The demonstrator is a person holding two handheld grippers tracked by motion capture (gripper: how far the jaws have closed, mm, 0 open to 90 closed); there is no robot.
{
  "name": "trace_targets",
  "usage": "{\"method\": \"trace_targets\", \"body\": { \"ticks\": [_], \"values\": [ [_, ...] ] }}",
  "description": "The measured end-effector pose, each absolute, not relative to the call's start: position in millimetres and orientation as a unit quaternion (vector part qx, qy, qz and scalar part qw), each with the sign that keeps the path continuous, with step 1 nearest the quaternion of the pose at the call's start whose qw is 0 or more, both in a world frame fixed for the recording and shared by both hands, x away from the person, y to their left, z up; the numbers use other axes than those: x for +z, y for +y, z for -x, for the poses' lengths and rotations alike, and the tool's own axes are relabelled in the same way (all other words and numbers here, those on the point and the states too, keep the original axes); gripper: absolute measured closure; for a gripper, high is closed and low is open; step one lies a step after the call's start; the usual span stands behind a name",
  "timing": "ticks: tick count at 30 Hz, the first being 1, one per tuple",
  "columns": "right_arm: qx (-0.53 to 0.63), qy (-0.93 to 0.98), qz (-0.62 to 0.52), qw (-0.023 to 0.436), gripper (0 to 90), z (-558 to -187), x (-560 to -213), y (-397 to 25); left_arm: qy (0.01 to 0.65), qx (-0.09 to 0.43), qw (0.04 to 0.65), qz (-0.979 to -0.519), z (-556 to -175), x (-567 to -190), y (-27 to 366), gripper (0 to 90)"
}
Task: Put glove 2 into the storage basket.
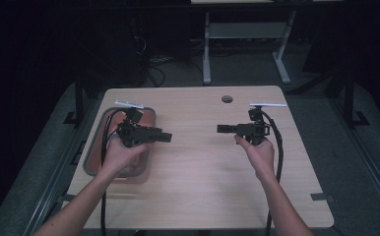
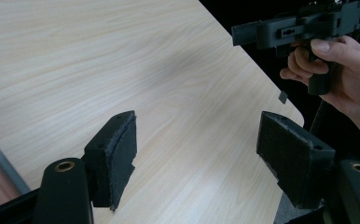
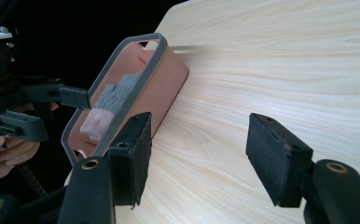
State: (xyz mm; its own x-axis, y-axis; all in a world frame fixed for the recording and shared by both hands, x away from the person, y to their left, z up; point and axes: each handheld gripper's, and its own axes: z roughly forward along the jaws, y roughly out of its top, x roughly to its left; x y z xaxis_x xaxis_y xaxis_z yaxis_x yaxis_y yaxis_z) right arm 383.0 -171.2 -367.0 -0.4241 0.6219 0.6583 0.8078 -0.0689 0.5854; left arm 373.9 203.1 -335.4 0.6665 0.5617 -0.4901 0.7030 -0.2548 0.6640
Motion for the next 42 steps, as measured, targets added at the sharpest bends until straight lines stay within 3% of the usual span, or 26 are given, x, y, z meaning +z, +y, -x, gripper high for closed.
{"method": "trace_targets", "body": {
  "ticks": [42],
  "values": [
    [-0.486, -0.666, 0.558, 0.094, 38.3, -364.2, -399.6, -229.5, 0.379, -0.091, 0.464, -0.796, -344.2, -362.8, 145.2, 24.2]
  ]
}}
